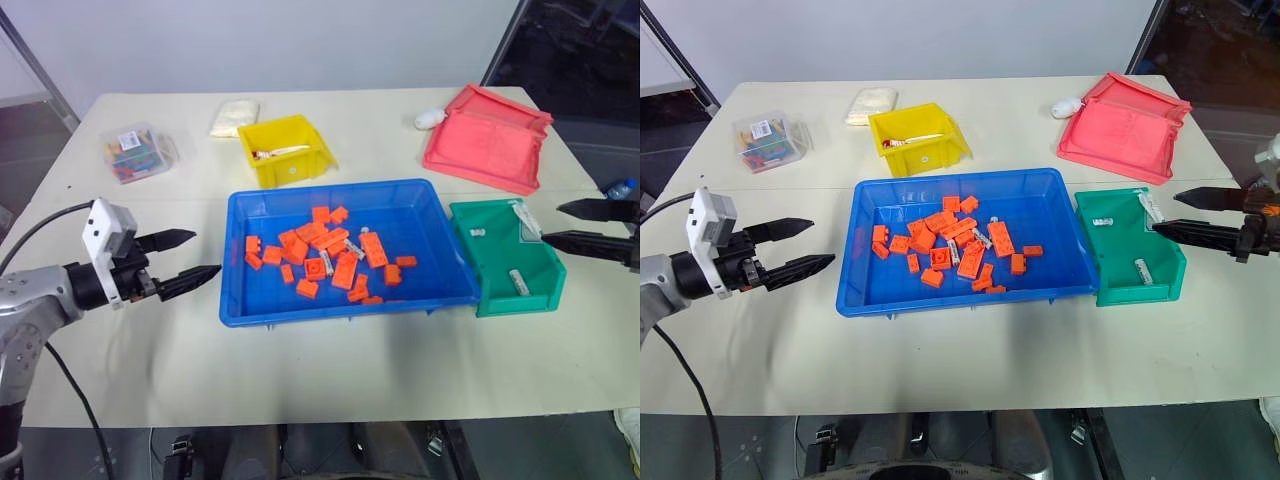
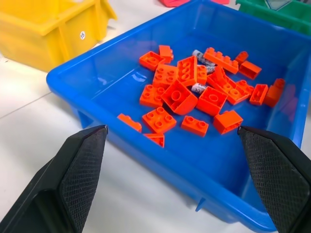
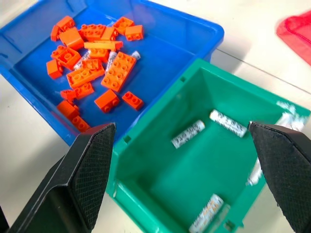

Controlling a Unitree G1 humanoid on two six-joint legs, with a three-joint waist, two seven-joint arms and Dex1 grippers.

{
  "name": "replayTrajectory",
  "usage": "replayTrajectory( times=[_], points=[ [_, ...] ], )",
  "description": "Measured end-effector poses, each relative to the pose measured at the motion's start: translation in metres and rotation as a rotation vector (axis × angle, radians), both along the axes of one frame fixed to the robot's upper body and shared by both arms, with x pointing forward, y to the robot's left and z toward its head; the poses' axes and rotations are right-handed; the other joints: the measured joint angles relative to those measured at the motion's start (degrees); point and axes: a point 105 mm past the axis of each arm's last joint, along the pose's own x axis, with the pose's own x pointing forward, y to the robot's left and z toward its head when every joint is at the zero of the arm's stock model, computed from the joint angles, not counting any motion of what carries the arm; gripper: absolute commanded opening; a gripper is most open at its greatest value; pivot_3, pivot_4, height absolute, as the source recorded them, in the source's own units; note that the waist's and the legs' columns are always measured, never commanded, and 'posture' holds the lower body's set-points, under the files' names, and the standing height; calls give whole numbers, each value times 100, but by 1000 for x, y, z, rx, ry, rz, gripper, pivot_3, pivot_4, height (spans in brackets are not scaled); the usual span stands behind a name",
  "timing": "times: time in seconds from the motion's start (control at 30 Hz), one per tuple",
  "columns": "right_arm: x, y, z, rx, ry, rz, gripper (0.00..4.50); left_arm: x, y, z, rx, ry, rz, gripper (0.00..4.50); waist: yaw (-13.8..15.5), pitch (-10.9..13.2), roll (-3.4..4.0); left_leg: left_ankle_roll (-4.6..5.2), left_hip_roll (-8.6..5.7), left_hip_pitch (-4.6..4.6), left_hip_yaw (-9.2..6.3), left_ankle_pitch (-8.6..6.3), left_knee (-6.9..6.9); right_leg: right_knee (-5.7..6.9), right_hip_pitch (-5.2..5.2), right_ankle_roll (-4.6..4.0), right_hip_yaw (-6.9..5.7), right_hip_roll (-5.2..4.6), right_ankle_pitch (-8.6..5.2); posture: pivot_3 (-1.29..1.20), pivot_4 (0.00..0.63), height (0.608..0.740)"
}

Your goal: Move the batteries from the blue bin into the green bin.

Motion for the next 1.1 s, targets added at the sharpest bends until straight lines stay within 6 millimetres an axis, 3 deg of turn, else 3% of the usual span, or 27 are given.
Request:
replayTrajectory(
  times=[0.1, 0.23, 0.4, 0.53, 0.67, 0.8, 1.1],
  points=[
    [10, 18, 5, 17, -42, 39, 4476, 4, -2, 3, -27, -23, 21, 4500, -12, 0, 0, 0, 1, 1, 0, 0, 2, 4, 0, 1, 0, 1, 0, 0, 150, 740],
    [23, 66, 10, 50, -112, 148, 4476, 12, -7, 18, -86, -86, 37, 4500, -3, -1, -1, 0, 0, -3, -10, 0, 4, 8, 0, 2, -2, 4, 1, 0, 150, 740],
    [37, 139, -6, 129, -130, 287, 4476, 13, -9, 18, -107, -88, 56, 4500, -3, -1, -4, 0, -1, -8, -15, 0, 5, 10, -4, 3, -4, 4, 2, 0, 150, 740],
    [48, 183, -12, 180, -154, 343, 4476, 12, -13, 18, -113, -92, 63, 4500, 9, -2, -7, 0, -2, -9, -20, 0, 7, 10, -1, 2, -7, 2, 2, 0, 150, 740],
    [56, 227, -36, 147, -133, 403, 4476, 7, -14, 12, -108, -78, 69, 4500, 0, -3, -10, 0, -2, -9, -23, 0, 6, 11, -1, 2, -9, 2, 2, 0, 150, 740],
    [53, 253, -62, 113, -70, 489, 4476, -1, -15, 2, -87, -41, 61, 4500, 8, -3, -10, 0, -2, -10, -26, 0, 6, 12, -1, 1, -13, 0, 2, 0, 150, 740],
    [39, 276, -88, 48, -24, 651, 4476, -5, -17, 5, -77, -54, 50, 4500, -2, -4, -11, 0, -2, -9, -30, 0, 6, 13, 0, 1, -19, -1, 2, 0, 150, 740]
  ],
)
